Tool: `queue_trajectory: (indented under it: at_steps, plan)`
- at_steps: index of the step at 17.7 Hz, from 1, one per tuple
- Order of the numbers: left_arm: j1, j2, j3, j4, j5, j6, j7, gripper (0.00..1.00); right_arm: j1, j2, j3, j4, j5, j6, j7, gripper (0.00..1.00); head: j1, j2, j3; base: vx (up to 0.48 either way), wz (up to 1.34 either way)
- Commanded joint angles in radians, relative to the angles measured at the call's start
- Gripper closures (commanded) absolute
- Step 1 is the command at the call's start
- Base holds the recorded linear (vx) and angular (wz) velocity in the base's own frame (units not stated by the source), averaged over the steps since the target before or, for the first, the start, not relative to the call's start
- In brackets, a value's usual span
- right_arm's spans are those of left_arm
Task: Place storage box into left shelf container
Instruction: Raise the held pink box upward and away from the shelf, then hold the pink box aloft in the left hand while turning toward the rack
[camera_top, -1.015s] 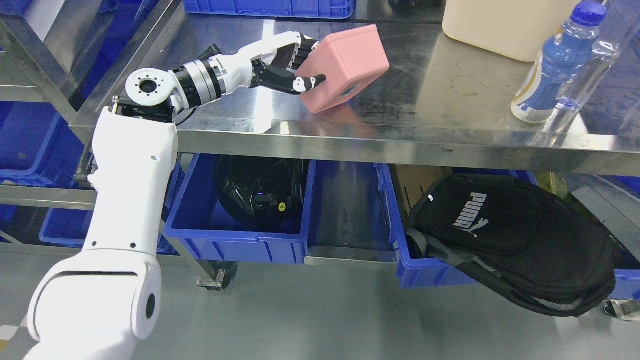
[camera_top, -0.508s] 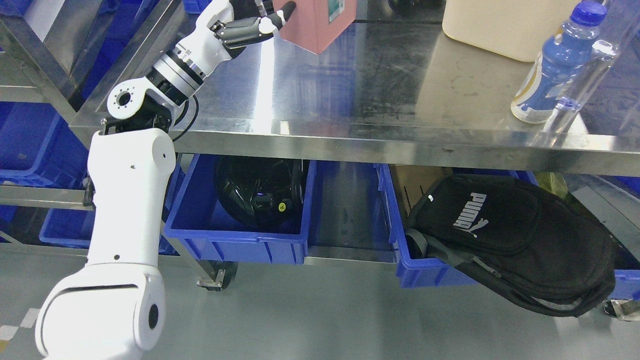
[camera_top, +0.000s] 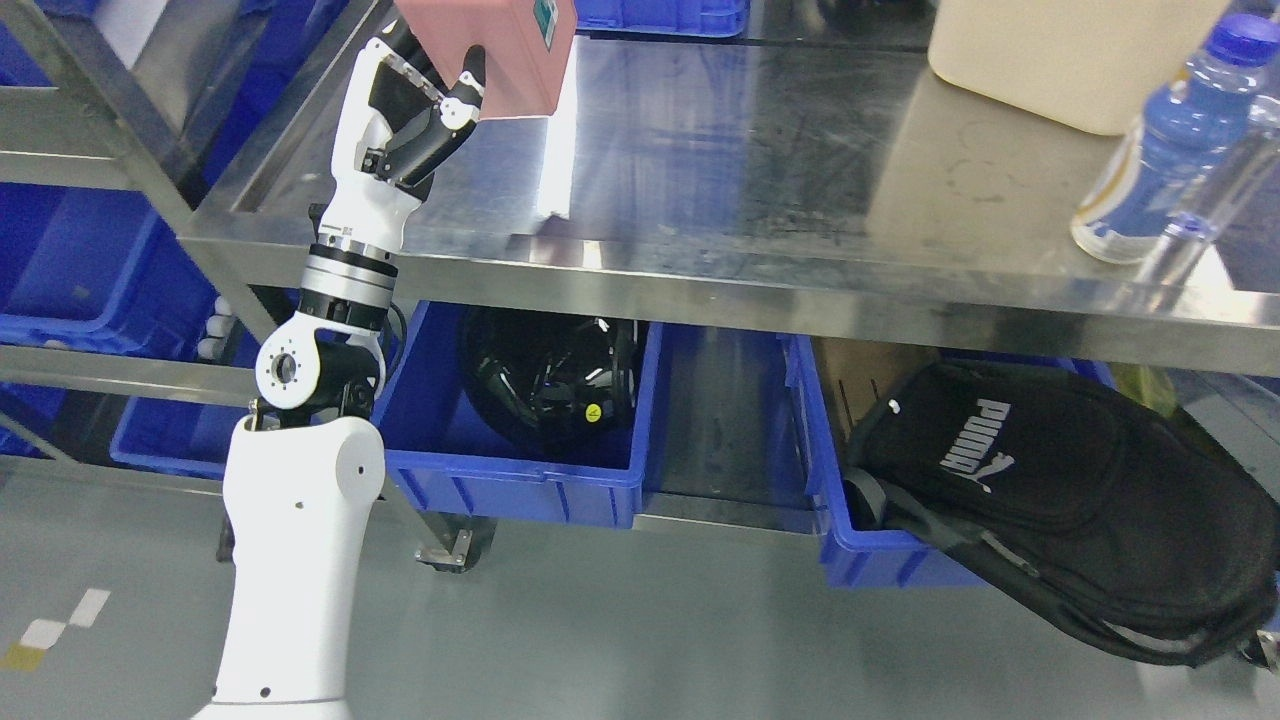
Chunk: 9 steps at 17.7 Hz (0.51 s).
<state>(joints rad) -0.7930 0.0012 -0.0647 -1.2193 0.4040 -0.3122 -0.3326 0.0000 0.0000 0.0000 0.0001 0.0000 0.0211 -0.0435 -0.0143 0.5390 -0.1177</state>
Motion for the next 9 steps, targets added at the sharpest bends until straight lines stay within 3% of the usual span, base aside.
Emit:
queue_trajectory:
  at_steps: [1, 4, 9]
  plan:
    - [0.185, 0.016, -0.151, -0.334, 0.019, -0.033, 0.096, 0.97, 0.009, -0.017, -0.005, -0.018, 0.002, 0.0, 0.001, 0.0, 0.0, 0.0, 0.0, 0.074, 0.56]
    - [0.216, 0.016, -0.176, -0.367, 0.022, -0.033, 0.098, 0.97, 0.009, -0.017, -0.005, -0.018, 0.002, 0.0, 0.001, 0.0, 0.0, 0.0, 0.0, 0.12, 0.79]
    - [0.276, 0.016, -0.207, -0.373, 0.033, -0.056, 0.098, 0.97, 0.009, -0.017, -0.005, -0.018, 0.002, 0.0, 0.001, 0.0, 0.0, 0.0, 0.0, 0.196, 1.19]
